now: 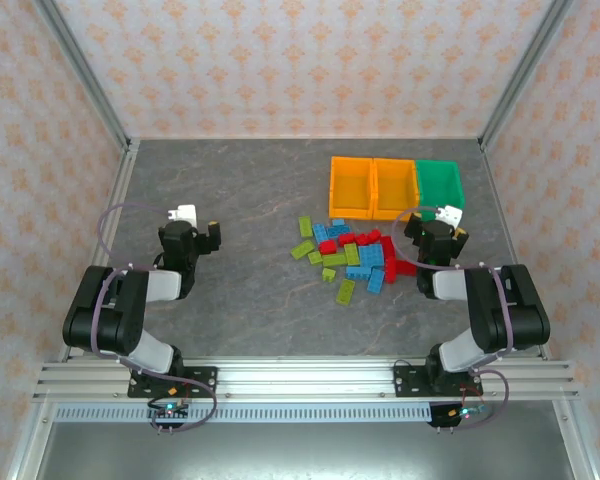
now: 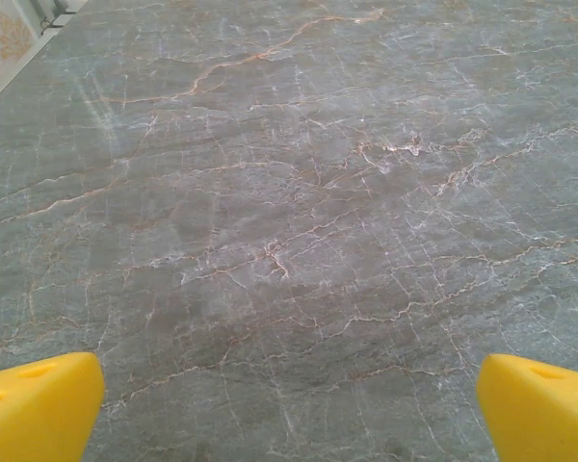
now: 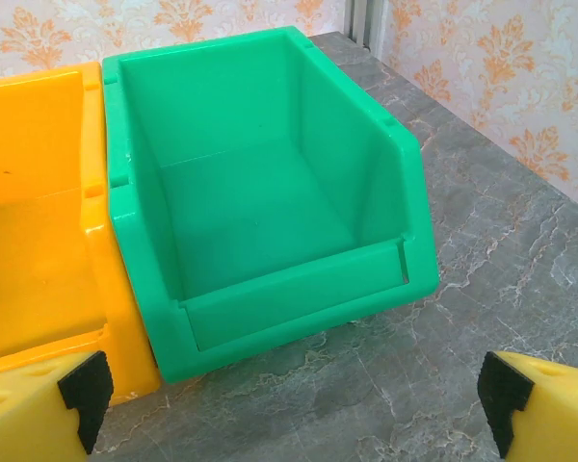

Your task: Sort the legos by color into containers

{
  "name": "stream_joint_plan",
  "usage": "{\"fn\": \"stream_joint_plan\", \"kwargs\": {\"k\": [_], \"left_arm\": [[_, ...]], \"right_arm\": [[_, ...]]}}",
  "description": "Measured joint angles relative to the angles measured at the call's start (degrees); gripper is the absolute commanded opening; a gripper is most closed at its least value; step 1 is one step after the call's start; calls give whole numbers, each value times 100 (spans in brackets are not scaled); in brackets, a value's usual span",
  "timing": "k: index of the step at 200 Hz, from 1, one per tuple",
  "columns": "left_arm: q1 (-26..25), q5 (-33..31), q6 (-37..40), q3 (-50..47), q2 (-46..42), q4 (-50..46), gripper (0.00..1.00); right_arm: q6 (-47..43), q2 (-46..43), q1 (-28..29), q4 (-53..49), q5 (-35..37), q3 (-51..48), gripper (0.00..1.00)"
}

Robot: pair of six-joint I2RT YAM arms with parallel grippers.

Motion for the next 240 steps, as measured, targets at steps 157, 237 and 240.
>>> {"fn": "stream_joint_plan", "kwargs": {"k": [157,237,240], "left_arm": [[0,2,0,0,0,0,100],[-756,-264,-170,407,-2354,-1764,100],[-817,-280,-190,470,-2450,-1853,100]], "right_arm": [[2,-57,0,-107,7,2,99],[2190,-2861,258,-5447,-1158,2245,99],[2245,-2887,310,-5589,-1213,2286,99]]}}
